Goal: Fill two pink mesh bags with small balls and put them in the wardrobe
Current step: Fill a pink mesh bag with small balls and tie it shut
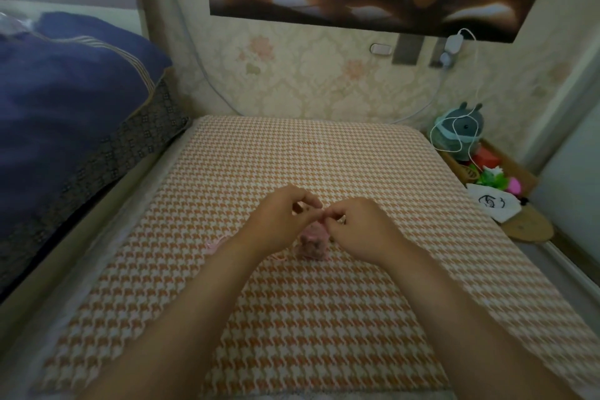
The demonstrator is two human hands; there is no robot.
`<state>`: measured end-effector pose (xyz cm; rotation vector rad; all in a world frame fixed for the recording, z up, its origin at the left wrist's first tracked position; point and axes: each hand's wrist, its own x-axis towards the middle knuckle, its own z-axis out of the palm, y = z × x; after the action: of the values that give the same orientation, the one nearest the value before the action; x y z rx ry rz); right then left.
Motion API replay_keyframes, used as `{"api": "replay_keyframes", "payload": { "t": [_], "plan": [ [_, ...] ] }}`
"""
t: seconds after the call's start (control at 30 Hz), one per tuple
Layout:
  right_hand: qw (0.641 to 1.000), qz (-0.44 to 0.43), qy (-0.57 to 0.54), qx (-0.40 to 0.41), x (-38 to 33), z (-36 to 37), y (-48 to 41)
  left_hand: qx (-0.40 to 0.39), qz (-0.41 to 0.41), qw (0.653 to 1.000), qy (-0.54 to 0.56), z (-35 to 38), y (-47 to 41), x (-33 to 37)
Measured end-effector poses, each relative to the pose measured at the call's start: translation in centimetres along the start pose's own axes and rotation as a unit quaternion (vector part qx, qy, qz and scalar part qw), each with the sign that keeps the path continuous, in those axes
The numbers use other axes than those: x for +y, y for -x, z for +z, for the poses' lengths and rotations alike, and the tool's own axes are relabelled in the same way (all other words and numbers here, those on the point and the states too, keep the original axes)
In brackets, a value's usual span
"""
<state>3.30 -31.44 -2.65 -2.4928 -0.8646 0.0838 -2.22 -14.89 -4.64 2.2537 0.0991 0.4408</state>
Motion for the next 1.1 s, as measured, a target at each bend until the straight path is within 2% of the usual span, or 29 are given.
{"api": "replay_keyframes", "payload": {
  "t": [0.23,0.5,0.73,0.93,1.1],
  "plan": [
    [1.0,-0.003,0.001,0.002,0.1,-0.3,0.3,-0.056,-0.037,0.997,-0.046,-0.4,1.1,0.6],
    [0.997,0.005,-0.078,0.013,1.9,-1.6,-0.3,-0.059,-0.05,0.992,-0.101,-0.8,0.9,0.9],
    [0.998,0.056,0.026,-0.008,4.4,0.0,-0.5,-0.05,-0.053,0.993,-0.089,-1.0,1.0,1.4],
    [0.996,0.009,0.089,-0.01,3.8,2.5,-0.8,-0.053,-0.058,0.994,-0.081,-1.2,1.1,1.1],
    [0.989,0.015,0.149,0.016,3.7,3.5,-0.8,-0.059,-0.052,0.995,-0.066,-1.6,1.2,0.9]
  ]
}}
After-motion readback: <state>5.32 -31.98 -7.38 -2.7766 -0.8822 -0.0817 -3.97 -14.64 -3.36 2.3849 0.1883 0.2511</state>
